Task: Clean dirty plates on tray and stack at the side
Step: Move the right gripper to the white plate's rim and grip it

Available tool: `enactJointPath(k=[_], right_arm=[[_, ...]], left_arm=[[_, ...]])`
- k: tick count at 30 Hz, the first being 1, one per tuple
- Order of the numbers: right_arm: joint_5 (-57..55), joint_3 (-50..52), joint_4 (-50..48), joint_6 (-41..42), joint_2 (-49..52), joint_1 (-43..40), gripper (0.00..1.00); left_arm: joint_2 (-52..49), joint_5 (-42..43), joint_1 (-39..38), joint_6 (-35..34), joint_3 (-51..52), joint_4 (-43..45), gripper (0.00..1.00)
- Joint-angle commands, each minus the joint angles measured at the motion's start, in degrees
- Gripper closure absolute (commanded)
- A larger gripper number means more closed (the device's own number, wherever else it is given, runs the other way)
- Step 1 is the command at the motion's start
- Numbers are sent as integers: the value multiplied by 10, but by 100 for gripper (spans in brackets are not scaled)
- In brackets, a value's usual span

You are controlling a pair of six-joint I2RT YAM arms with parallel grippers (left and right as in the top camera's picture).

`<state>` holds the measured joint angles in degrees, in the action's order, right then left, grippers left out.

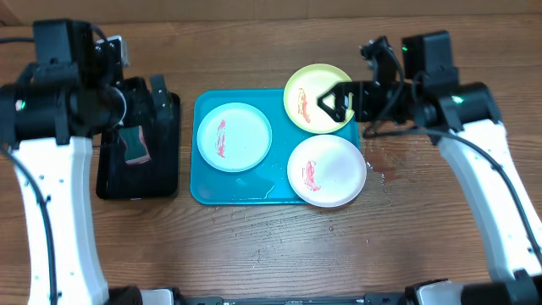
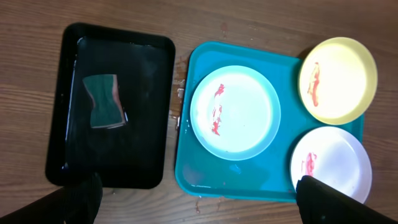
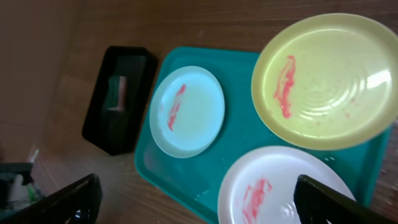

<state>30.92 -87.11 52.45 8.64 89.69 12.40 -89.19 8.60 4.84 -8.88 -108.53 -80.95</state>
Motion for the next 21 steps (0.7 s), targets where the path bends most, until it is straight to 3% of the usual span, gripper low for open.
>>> enactJointPath(k=[1, 4, 8, 12, 21], right_arm=[[42, -18, -34, 45, 21, 12, 4], [-26, -18, -62, 59, 50, 44, 15], [-172, -18, -90, 122, 120, 124, 23], [-253, -18, -122, 168, 191, 175, 31], [-279, -18, -201, 200, 296, 209, 49]], left_arm=[[-34, 6, -4, 1, -14, 6, 0], [-57, -15, -3, 8, -15, 5, 0], [-70, -105, 8, -41, -15, -1, 0], [-70, -151, 28, -49, -15, 0, 0], [-79, -181, 35, -49, -14, 9, 0]])
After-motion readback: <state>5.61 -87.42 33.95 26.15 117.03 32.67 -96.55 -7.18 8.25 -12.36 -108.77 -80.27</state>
